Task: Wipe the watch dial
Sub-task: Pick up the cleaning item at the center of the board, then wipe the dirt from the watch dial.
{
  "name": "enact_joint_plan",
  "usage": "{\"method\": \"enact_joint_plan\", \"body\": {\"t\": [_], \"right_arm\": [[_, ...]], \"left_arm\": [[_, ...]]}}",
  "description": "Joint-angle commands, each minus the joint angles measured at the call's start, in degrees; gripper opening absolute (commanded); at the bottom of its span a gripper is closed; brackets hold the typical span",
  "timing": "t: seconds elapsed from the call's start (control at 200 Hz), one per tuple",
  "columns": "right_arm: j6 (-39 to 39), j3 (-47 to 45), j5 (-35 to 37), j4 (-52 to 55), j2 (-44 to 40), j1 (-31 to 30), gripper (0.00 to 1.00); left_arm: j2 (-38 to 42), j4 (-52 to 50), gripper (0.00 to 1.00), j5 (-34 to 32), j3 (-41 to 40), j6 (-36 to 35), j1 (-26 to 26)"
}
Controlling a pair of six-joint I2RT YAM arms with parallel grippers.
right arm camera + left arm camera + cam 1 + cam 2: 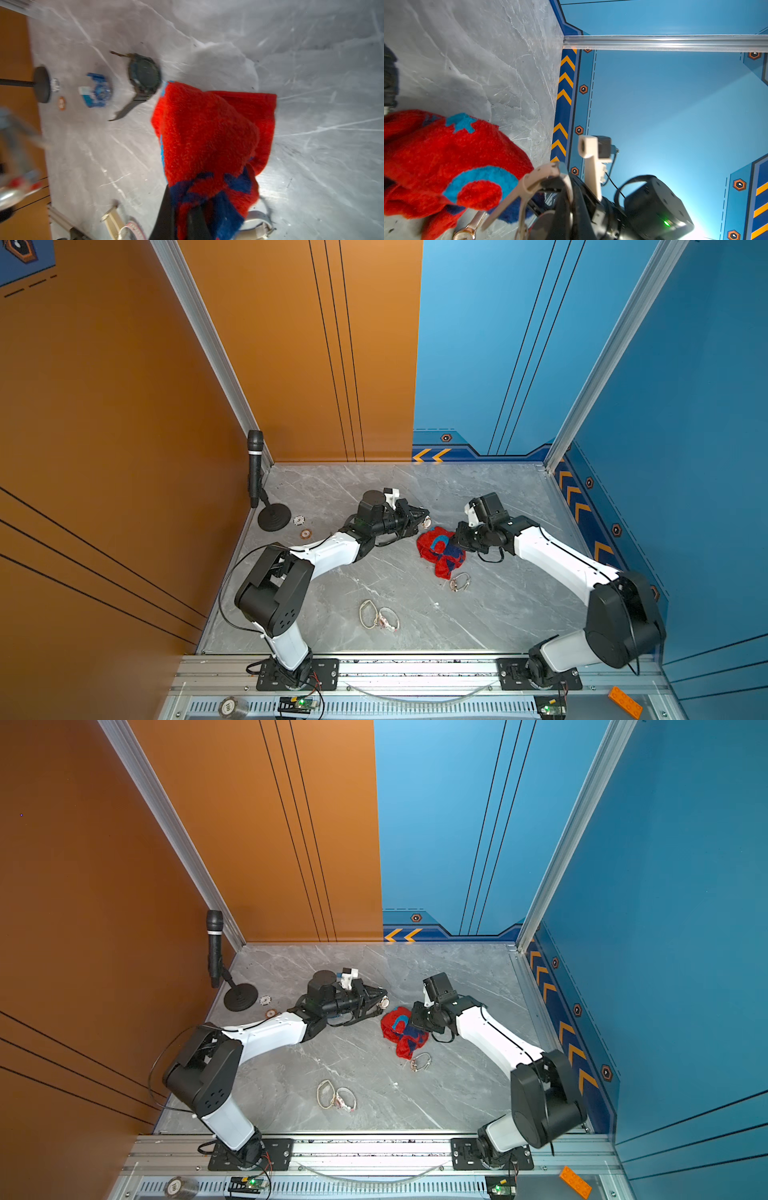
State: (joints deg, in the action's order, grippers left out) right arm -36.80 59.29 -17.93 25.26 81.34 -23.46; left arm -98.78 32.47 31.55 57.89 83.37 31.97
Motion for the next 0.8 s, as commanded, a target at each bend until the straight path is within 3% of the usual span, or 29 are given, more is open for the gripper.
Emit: {"method": "enact_joint_plan", "body": {"t": [0.0, 0.21, 0.516, 0.796], "right_arm": [[-2.02, 0.91, -5.05, -5.42, -5.08, -0.14, 0.00], [-6.31, 0.83, -10.52, -12.18, -9.09, -0.09, 0.00], [-8.63, 0.35, -12.21, -17.66, -4.24, -0.02, 0.00], [-9.35, -3.53, -12.04, -18.58, -1.45, 4.69, 0.00]], "left_arm": [[-1.86, 0.23, 0.00, 0.67, 3.87, -0.87, 0.76], [-3.48, 0.23, 0.00, 0.26, 6.65, -0.19, 1.05], [-4.66, 5.74, 0.00, 0.83, 7.61, 4.83, 3.15], [-4.40, 11.12, 0.00, 1.28, 6.34, 9.26, 3.06]]}}
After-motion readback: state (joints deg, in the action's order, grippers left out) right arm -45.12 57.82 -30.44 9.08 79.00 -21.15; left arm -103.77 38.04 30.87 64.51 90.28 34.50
